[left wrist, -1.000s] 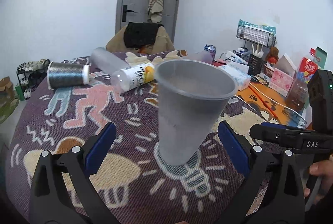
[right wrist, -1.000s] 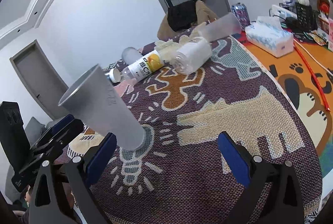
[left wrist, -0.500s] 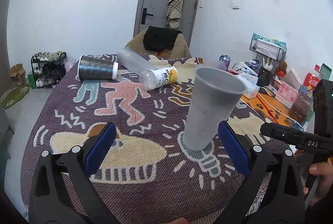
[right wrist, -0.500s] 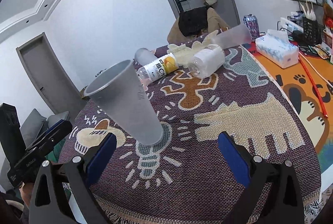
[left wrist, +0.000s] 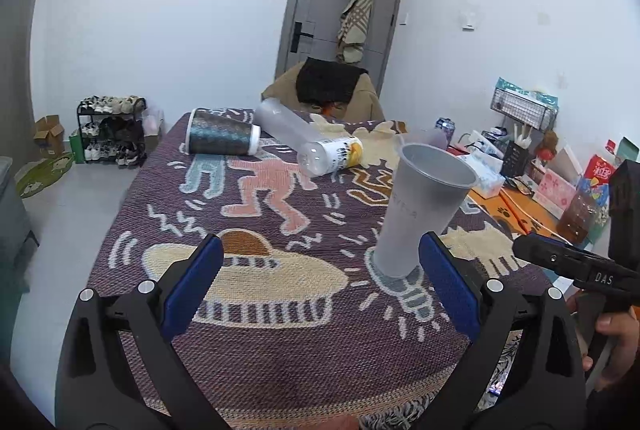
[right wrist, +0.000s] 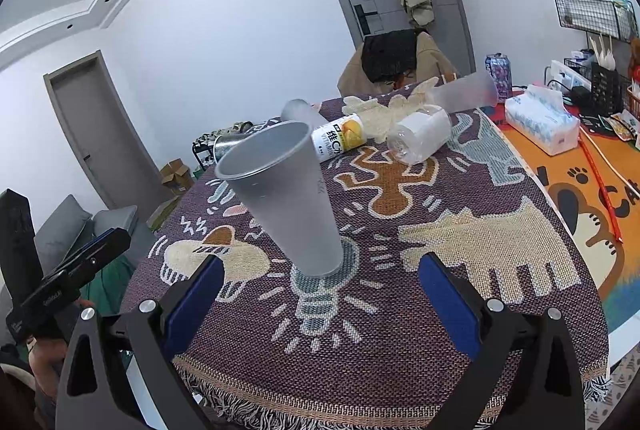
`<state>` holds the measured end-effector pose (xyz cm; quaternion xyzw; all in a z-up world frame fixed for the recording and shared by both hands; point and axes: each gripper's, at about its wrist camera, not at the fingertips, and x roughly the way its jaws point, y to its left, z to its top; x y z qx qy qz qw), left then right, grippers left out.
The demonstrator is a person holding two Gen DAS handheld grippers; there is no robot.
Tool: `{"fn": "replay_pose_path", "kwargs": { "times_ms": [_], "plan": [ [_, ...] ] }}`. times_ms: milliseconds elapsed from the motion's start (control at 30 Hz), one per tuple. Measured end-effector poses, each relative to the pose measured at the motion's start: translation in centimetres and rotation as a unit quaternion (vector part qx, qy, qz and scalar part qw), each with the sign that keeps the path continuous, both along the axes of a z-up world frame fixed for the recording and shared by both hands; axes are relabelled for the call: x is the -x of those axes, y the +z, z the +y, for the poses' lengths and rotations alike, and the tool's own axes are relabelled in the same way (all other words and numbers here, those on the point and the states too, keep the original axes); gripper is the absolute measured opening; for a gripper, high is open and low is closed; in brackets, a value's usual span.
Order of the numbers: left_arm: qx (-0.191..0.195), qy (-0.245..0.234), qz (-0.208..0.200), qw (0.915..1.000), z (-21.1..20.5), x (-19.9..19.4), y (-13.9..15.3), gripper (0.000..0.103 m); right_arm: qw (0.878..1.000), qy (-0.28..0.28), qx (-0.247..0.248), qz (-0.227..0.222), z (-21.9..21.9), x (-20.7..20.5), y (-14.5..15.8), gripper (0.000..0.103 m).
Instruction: Flip cup upright
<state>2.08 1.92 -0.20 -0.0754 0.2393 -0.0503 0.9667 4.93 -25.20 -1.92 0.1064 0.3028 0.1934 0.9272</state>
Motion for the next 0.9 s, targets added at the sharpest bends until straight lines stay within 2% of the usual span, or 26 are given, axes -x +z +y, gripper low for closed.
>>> {"fn": "replay_pose_path", "kwargs": {
  "times_ms": [500,900],
  "plan": [
    [-0.002,0.003,-0.004,1.0000,0.5,0.8,0.4,0.097,1.000,0.000,0.007,-0.009,0.7,1.1,1.0,0.095],
    [-0.001,-0.005,-0.005,1.0000,-0.1,0.8,0.4,0.097,1.000,-0.009,0.005,-0.006,0.4,1.2,0.5,0.095]
  ]
}}
